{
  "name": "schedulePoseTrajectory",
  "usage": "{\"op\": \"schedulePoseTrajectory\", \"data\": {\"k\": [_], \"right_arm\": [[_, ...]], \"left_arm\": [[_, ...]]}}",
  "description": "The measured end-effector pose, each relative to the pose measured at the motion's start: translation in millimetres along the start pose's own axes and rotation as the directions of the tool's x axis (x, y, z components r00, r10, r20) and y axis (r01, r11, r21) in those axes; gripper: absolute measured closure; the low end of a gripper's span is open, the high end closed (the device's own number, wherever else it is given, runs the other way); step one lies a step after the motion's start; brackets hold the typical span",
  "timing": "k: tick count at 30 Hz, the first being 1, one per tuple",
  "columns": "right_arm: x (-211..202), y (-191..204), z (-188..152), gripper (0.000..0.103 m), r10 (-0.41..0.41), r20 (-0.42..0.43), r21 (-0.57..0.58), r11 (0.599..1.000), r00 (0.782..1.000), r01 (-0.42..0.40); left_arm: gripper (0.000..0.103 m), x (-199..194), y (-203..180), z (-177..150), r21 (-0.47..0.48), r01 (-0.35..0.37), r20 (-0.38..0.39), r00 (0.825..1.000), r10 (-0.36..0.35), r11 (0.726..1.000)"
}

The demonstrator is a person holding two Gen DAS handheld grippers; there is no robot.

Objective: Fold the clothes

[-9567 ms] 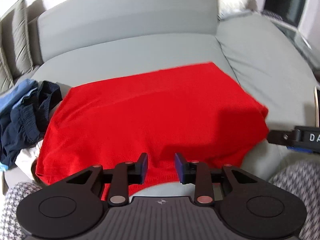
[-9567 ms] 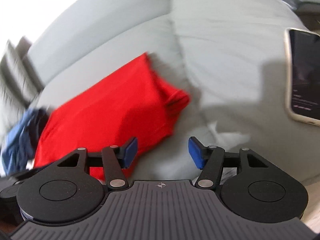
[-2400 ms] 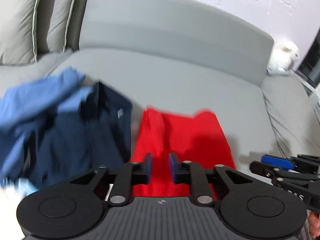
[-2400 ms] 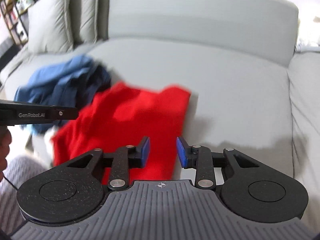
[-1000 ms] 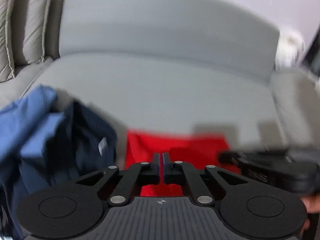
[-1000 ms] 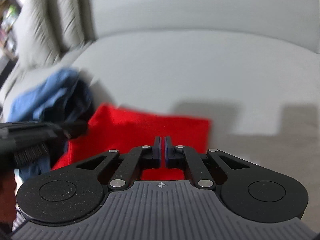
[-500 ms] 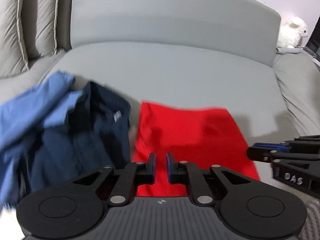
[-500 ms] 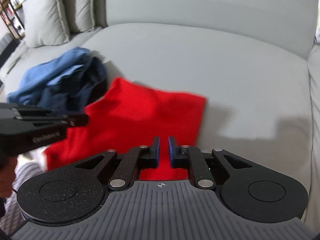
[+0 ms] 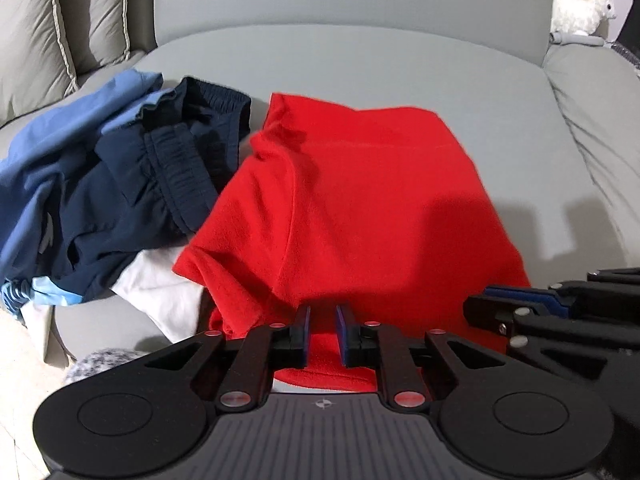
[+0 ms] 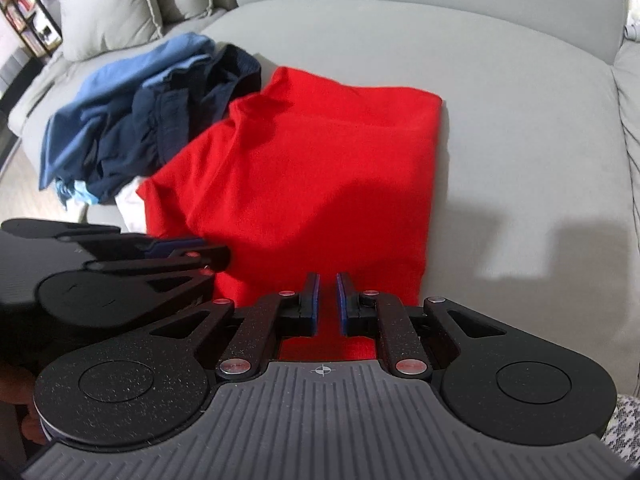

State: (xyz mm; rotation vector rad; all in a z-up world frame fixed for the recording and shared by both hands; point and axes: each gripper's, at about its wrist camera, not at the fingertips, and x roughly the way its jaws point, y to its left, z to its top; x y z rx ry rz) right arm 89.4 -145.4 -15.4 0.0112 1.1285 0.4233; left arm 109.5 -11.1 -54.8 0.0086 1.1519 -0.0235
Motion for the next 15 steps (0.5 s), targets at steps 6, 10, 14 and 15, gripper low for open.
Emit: {"op": "schedulePoseTrajectory", "data": {"k": [6,10,14,15], "right_arm": [[8,3,-6,0.088,-0.032,-0.054,-0.051,0.998,0.998,0.029],[-10,-5,-15,0.073,-0.024,-0.048,-0.015,1.000,0.999,0.024],[-33,-17,-21,0.059,-0.011,0.024,0.047,0.999,1.000,0.009],[-35,-19,-21,0.056,-0.011,0.036,0.055,0.998,0.999,0.009]], "left_arm": [[0.086,2,0,-2,0.019,-0.001,-0.065,0.998,0.003,1.000],[0.083,-15,3,-18,0.041,-0.019,-0.036,0.999,0.021,0.999],[0.070,-38,14,-24,0.002,-0.005,0.097,0.995,0.005,1.000],[0.070,-44,20,-22,-0.023,0.004,0.143,0.990,0.000,1.000]]}}
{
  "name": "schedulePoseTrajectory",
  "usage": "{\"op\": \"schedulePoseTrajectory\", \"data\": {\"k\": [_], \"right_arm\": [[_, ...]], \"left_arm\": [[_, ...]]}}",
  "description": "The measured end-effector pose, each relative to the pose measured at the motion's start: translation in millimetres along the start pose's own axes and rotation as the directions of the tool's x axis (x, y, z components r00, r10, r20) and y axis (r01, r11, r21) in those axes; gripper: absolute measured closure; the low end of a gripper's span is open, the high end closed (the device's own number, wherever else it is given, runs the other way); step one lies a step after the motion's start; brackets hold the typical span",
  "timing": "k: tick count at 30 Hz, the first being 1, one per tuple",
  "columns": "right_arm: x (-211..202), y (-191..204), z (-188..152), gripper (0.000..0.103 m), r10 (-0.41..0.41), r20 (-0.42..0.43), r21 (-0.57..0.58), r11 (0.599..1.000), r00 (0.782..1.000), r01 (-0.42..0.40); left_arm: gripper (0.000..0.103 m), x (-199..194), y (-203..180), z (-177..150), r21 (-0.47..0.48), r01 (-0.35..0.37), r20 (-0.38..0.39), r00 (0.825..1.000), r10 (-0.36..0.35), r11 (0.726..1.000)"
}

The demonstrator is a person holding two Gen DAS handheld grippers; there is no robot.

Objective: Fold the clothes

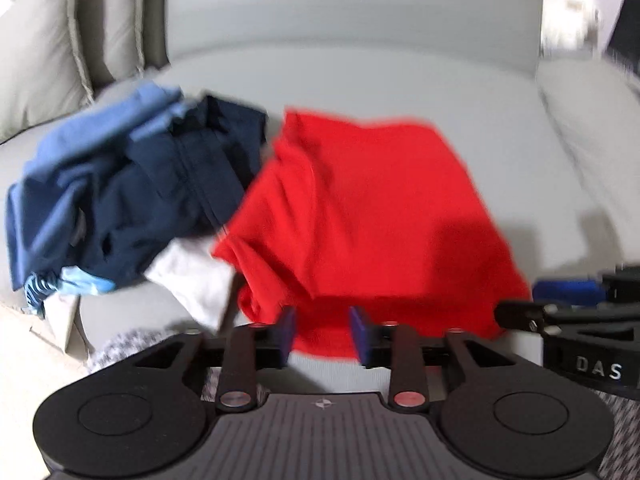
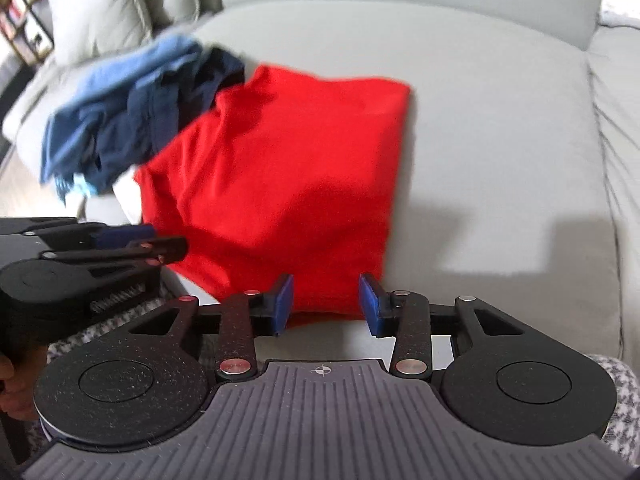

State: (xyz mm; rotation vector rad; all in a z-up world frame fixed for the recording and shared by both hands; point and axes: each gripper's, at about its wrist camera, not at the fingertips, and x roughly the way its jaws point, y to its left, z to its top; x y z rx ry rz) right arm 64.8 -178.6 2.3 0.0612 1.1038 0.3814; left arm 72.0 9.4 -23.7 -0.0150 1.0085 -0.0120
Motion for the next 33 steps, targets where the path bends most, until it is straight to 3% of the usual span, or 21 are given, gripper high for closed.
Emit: {"op": "schedulePoseTrajectory", "data": {"k": [6,10,16,22,26,31,33], "right_arm": [[-10,-16,5,0.054,-0.010,0.053,0.077,0.997,0.999,0.006],[-4,-23,11,0.046,-0.025,0.054,0.120,0.993,0.998,0.019],[16,-29,27,0.044,-0.024,0.073,0.173,0.985,0.997,0.011],[32,-23,46,0.044,-0.040,0.065,0.174,0.984,0.997,0.029],[22,-8,49,0.044,-0.052,0.059,0.106,0.993,0.997,0.045],[-6,8,42,0.041,-0.060,0.011,0.051,0.997,0.998,0.060],[-16,13,37,0.029,-0.074,-0.016,0.033,0.997,0.997,0.075]], "left_arm": [[0.067,-3,21,17,-0.106,-0.002,0.080,0.997,0.011,0.994],[0.064,1,38,26,-0.160,-0.012,0.105,0.994,0.029,0.987],[0.062,15,42,33,-0.150,0.020,0.115,0.993,-0.003,0.988],[0.062,30,32,37,-0.111,0.008,0.086,0.996,0.001,0.994],[0.061,21,20,42,-0.045,-0.021,0.062,0.998,0.024,0.999],[0.045,-4,7,45,-0.002,-0.062,-0.017,0.998,0.062,0.998],[0.036,-15,1,41,0.007,-0.073,-0.059,0.996,0.073,0.997]]}}
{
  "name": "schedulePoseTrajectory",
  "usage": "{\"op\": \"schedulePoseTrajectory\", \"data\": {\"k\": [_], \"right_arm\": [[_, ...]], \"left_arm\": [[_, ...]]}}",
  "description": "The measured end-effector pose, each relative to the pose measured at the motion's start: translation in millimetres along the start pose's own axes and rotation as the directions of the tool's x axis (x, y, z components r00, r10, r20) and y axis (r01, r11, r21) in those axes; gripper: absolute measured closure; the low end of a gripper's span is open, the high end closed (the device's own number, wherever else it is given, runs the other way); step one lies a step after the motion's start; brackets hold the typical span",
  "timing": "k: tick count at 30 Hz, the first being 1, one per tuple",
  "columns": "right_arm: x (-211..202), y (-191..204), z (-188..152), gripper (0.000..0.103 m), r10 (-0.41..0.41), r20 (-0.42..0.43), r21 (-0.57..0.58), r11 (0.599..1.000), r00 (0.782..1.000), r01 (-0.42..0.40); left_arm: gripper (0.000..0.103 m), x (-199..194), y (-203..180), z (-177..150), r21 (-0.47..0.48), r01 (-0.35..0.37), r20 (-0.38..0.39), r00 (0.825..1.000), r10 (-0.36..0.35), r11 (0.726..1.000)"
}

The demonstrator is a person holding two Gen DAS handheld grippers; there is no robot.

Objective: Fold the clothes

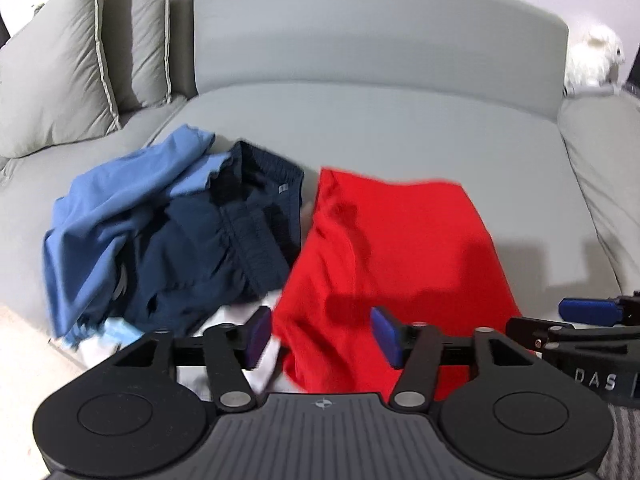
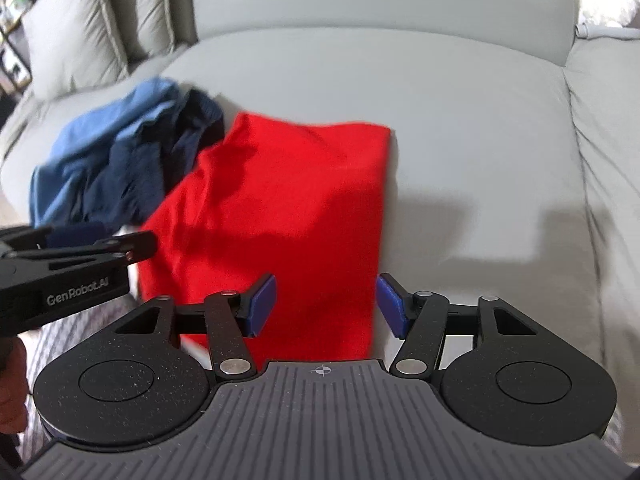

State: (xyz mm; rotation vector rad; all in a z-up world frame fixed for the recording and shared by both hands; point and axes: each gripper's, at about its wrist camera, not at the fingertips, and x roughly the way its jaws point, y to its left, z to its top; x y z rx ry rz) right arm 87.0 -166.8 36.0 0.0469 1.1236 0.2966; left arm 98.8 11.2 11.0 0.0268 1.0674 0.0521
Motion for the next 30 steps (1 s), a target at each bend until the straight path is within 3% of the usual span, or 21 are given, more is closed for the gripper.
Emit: {"op": "schedulePoseTrajectory", "data": {"k": [3,6,10,15,21,30], "right_arm": [[-19,0,-16,0.016,-0.032,-0.012,-0.007,0.999,0.999,0.032],[-36,1,-35,0.014,-0.072,-0.013,-0.003,0.997,0.997,0.072],[-57,5,-63,0.012,-0.125,0.012,0.002,0.992,0.992,0.125],[-69,8,-80,0.012,-0.112,0.025,0.001,0.994,0.993,0.112],[-73,13,-82,0.012,-0.121,0.036,-0.023,0.992,0.992,0.122],[-68,12,-80,0.012,-0.124,0.018,-0.014,0.992,0.992,0.124]], "left_arm": [[0.025,-16,-7,-11,-0.006,-0.012,-0.037,0.999,0.012,1.000],[0.023,-30,-13,-25,-0.014,-0.025,-0.048,0.999,0.024,1.000],[0.023,-48,-19,-46,-0.006,-0.035,-0.043,0.998,0.035,0.999],[0.023,-60,-27,-60,0.019,-0.017,-0.023,1.000,0.017,1.000],[0.023,-66,-30,-58,0.026,0.000,0.018,1.000,0.000,1.000],[0.023,-60,-35,-54,0.034,0.011,0.011,1.000,-0.012,0.999]]}}
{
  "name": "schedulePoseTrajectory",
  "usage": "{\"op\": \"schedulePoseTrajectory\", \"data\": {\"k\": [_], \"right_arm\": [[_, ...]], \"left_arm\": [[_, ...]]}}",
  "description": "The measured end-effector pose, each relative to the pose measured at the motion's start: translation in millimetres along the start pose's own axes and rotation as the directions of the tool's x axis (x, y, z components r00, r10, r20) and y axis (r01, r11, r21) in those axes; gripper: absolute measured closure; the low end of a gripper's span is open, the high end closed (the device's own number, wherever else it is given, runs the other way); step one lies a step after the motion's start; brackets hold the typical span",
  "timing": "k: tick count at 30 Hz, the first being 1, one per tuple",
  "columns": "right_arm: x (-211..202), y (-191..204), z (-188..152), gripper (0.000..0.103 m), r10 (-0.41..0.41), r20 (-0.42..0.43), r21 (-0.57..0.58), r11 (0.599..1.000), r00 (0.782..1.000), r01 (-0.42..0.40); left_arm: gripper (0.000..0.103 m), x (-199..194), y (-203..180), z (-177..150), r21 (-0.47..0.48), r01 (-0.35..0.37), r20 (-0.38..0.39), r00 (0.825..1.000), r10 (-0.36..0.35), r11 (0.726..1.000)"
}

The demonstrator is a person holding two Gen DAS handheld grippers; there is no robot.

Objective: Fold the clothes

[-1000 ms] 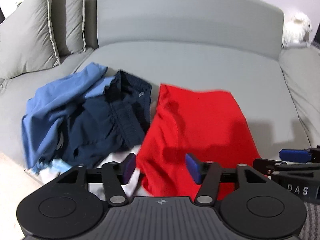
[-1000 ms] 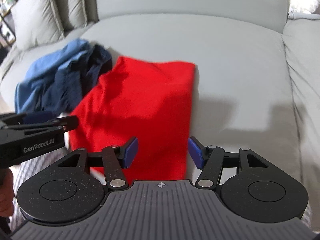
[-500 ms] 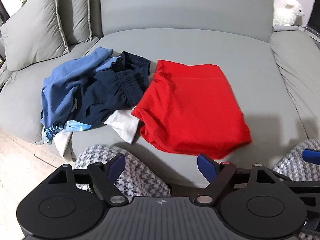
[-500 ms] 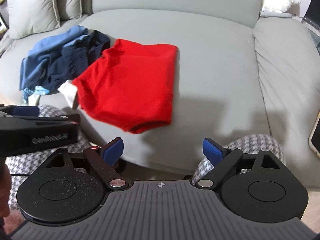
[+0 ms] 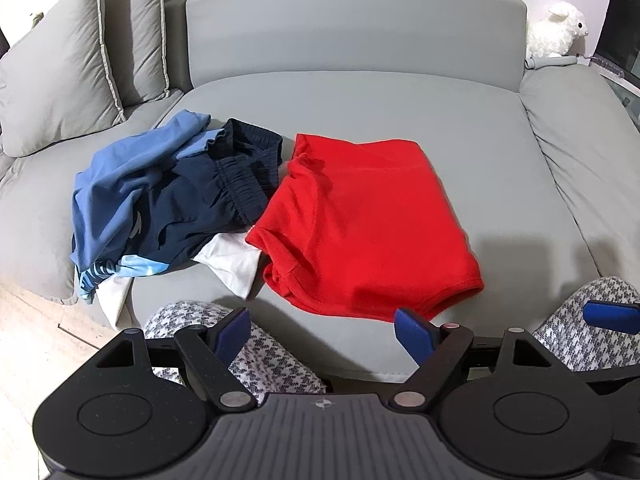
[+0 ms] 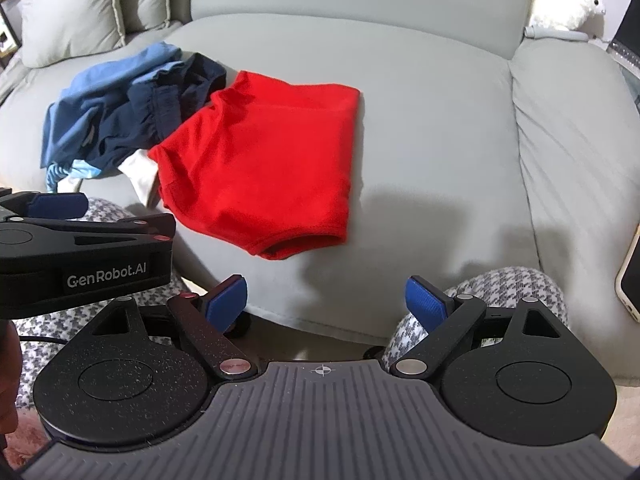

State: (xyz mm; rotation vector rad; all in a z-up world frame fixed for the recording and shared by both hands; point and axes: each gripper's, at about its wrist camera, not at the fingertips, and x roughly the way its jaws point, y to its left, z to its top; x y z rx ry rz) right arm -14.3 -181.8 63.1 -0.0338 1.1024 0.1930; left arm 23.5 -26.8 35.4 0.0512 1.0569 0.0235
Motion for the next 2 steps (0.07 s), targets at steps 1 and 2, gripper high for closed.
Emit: {"op": "schedulePoseTrajectory", "data": {"k": [1,2], "right_arm": [[0.4,-0.3,0.2,0.012,-0.001,-0.001,0.002,1.000,1.000,0.001],[0.8,-0.5,0.5,0.012,-0.002,-0.001,0.004,1.000,1.000,0.002]], "left_arm": [[0.023,0.8,-0.5,0.6,0.000,0.000,0.000,1.000,0.000,1.000],[0.023,1.2,-0.7,0.7,0.001,-0.001,0.001,1.000,0.001,1.000]]}}
